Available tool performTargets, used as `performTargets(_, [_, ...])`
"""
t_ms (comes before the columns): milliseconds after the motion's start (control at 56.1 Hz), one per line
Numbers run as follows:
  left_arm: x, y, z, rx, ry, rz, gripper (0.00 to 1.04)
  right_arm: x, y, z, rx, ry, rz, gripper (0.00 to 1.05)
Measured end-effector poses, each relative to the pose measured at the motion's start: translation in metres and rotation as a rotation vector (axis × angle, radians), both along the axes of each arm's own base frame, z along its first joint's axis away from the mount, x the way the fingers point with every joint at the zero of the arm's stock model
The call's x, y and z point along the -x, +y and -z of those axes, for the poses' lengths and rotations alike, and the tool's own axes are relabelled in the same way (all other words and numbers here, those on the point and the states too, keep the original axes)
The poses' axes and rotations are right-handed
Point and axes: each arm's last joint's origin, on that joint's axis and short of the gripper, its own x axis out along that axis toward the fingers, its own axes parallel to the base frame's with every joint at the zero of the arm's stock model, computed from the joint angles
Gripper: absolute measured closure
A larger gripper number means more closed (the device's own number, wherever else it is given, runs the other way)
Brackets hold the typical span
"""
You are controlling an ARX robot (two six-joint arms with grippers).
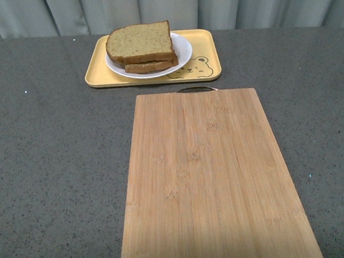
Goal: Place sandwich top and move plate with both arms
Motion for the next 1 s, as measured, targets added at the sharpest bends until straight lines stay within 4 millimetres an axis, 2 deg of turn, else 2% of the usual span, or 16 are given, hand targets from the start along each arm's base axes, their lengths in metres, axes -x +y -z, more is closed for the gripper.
performTargets(998, [0.0000,0.0000,0.0000,0.000,0.000,0.000,0.07,0.0000,0.0000,0.0000,0.000,0.000,0.000,0.09])
